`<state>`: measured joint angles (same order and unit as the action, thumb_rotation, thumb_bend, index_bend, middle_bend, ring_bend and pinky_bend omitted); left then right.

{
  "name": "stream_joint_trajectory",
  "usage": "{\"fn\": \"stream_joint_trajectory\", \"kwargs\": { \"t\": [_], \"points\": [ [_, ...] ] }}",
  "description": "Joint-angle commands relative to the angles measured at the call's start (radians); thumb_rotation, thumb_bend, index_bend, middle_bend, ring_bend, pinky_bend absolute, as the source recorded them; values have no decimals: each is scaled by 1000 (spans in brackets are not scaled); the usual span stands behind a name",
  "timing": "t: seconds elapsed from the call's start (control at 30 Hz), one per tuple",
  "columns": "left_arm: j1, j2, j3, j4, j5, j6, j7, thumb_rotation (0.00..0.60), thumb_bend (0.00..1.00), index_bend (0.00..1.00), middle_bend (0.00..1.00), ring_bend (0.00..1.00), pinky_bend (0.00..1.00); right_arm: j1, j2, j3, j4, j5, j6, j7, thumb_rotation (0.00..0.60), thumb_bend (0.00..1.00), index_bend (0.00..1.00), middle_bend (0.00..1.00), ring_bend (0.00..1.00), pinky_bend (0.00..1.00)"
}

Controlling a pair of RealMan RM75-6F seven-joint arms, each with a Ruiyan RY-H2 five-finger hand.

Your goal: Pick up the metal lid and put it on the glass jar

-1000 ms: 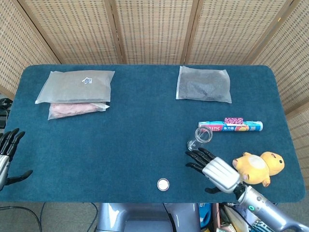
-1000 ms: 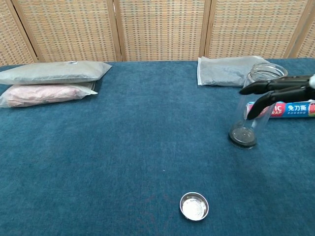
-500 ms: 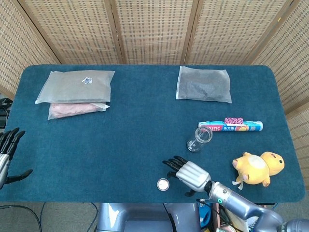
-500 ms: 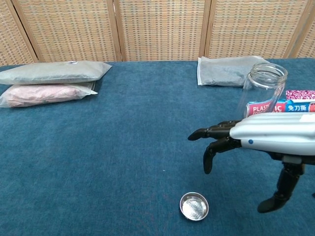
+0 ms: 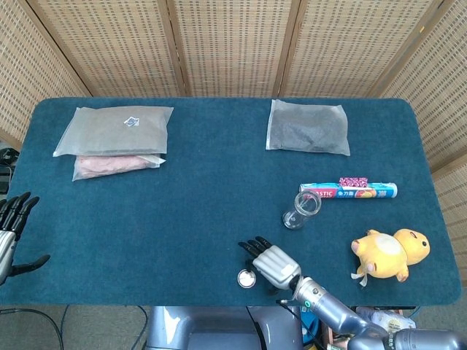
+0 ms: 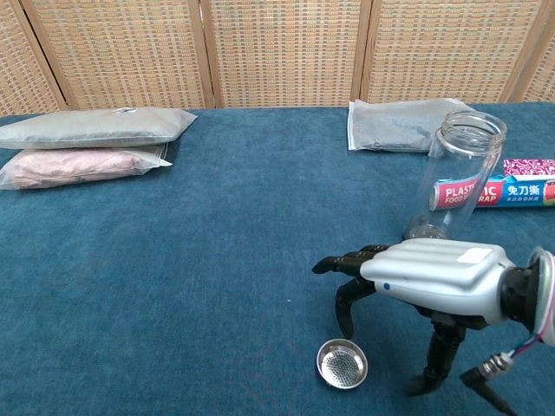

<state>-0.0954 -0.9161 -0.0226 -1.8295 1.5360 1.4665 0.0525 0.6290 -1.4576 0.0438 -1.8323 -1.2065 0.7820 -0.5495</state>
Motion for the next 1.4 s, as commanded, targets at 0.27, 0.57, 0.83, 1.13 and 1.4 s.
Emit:
{"fn": "stream_joint_trajectory", "kwargs": {
  "t": [0.27, 0.57, 0.83, 1.13, 1.4],
  "points": [
    [-2, 1, -2, 2, -7, -3, -4, 600, 70, 0, 0, 0, 0, 31, -74, -7, 5, 122, 76, -93, 600, 312, 481, 0, 0, 0],
    [-3, 1, -2, 1, -11, -6, -2, 600, 69, 0, 0, 0, 0, 54, -125, -13, 16, 212, 118, -128, 600, 367, 520, 0, 0, 0],
    [-6, 0, -3, 2, -14, -9, 6, 600, 71, 0, 0, 0, 0, 70, -145, -28, 19, 233, 134, -130, 600, 435, 535, 0, 0, 0],
    [-6, 2, -3, 2, -15, -9, 3, 600, 70, 0, 0, 0, 0, 84, -150, -35, 24, 238, 142, -116, 600, 489, 544, 0, 0, 0],
    [-7, 3, -3, 3, -16, -10, -1, 600, 71, 0, 0, 0, 0, 93, -152, -46, 30, 241, 146, -109, 600, 508, 611, 0, 0, 0]
  ]
}}
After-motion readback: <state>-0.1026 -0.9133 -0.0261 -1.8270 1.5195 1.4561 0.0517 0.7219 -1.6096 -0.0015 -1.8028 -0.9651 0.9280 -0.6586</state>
